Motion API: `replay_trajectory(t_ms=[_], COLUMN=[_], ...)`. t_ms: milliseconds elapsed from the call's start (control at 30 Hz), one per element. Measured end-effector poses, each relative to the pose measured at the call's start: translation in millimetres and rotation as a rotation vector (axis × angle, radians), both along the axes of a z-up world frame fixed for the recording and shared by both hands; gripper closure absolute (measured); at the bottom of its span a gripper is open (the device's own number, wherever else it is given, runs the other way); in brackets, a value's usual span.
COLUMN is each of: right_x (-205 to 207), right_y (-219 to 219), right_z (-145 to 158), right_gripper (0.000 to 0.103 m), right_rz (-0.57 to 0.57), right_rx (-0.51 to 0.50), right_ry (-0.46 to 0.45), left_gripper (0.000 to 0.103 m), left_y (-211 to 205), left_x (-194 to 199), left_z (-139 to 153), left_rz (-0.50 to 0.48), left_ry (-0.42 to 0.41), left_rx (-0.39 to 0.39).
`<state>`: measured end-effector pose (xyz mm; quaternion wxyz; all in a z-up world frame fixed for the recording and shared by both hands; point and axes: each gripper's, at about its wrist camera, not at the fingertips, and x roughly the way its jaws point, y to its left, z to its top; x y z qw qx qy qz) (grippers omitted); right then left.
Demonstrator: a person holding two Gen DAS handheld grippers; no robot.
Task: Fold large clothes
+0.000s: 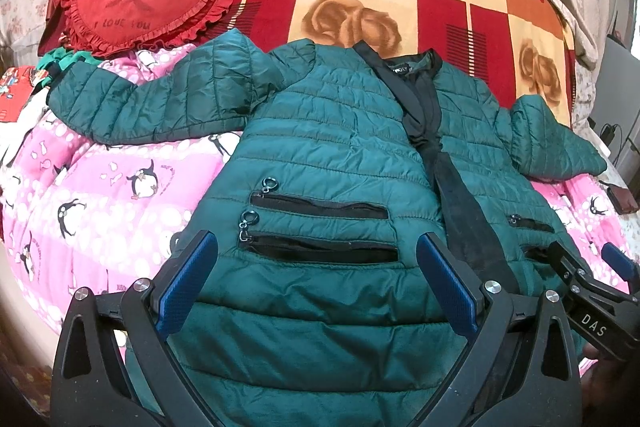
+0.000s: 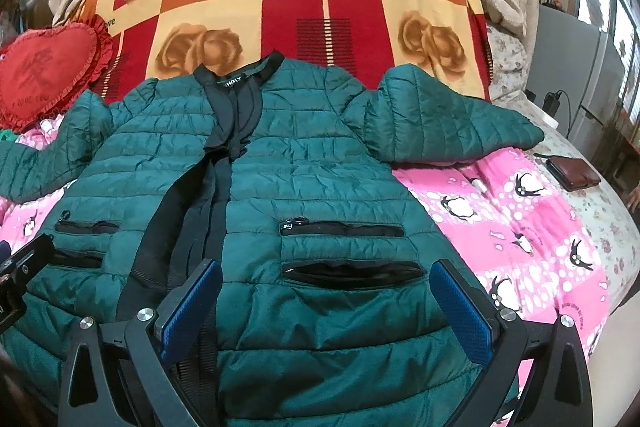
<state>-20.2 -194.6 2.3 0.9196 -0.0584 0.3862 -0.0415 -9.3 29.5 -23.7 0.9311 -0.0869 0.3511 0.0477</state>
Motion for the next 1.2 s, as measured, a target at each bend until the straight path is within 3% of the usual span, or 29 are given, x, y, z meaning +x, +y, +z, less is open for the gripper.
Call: replay_trajectory(t_ms=[200, 767, 1200], right_x=[-3, -3, -14], right_y=[0, 5, -4], right_z=[0, -3, 6], right_gripper=[0.000, 0.000, 0.000], right_rz=[-0.005, -0.010, 0.038], right_rx=[-0.026, -0.049, 0.055], right_ry=[-0.046, -0.039, -0.107], left_gripper=[0.003, 0.003, 0.003], left_y=[0, 1, 2], left_x=[0, 0, 0], left_z=[0, -1, -1], left_rz=[-0.001, -0.001, 0.000], left_ry=[-0.002, -0.002, -0.002], left_rx=[-0.002, -0.006, -0.005])
